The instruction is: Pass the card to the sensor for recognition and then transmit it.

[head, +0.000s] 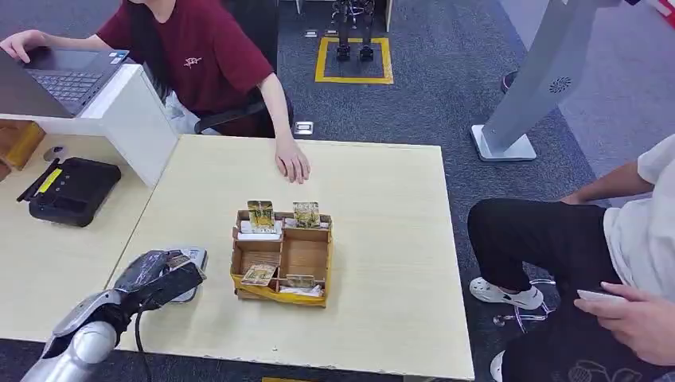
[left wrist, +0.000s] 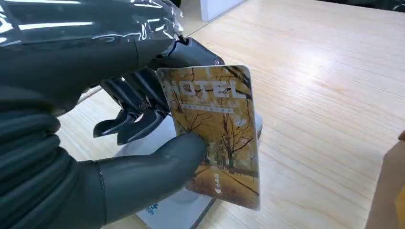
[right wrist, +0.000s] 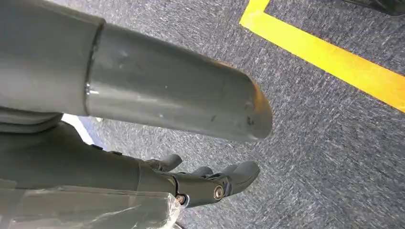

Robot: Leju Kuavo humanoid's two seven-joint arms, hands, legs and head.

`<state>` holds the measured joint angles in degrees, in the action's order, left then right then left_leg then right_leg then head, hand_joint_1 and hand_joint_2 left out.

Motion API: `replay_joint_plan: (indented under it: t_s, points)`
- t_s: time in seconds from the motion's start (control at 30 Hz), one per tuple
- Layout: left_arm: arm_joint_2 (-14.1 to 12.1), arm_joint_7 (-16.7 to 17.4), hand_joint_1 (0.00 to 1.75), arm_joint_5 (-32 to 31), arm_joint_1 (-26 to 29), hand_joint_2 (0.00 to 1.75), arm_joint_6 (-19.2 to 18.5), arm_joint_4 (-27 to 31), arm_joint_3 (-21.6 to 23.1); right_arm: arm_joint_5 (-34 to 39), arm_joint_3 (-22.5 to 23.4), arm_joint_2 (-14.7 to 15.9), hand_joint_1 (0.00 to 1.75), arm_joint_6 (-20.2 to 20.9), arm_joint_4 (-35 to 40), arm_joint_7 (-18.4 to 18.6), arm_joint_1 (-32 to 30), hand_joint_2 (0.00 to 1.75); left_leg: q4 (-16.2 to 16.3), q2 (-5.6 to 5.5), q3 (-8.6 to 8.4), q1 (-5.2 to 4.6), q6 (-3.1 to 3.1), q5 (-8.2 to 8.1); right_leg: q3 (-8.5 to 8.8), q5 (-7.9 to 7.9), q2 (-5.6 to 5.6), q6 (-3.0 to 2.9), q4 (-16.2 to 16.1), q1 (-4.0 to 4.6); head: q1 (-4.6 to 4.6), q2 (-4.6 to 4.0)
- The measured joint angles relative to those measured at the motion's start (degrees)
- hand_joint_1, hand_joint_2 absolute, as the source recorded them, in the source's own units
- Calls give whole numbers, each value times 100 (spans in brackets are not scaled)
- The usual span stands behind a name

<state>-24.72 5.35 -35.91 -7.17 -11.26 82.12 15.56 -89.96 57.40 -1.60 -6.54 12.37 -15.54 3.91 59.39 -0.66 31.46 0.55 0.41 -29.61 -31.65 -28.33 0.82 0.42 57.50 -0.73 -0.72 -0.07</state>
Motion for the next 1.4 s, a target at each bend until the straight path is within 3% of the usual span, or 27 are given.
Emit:
replay_joint_plan:
  t_s: [0.2,0.5,0.67,0.77,0.93,1.4]
  points:
    - [79,129,175,-234,-38,175,173,-134,-2,2,-61,0,0,11,0,-7,3,0,0,-1,-3,0,0,0,4,0,-1,0,0,0,0,0]
    - [118,49,175,-193,-71,175,166,-219,-57,11,-72,0,0,2,0,17,1,0,0,-1,-5,0,0,1,7,0,-2,0,0,0,0,0]
    - [144,248,175,-764,-94,175,182,-234,-57,24,-77,0,0,7,0,22,3,0,0,-1,-7,-1,0,1,7,0,-2,0,0,-1,0,0]
    - [252,473,175,-1422,-140,175,368,-357,-24,31,-83,0,0,9,0,22,12,0,0,-3,-11,-2,0,1,12,0,-5,0,0,-1,0,0]
    - [398,656,175,-2003,-253,175,464,-588,92,61,-98,-2,0,9,0,33,20,0,-1,-5,-24,-3,0,1,28,0,-12,0,0,-2,0,0]
    - [785,612,175,-2558,-300,175,461,-940,118,105,-114,-15,0,9,-2,22,44,0,-4,-11,-48,-6,0,1,56,0,-18,0,0,-3,2,0]
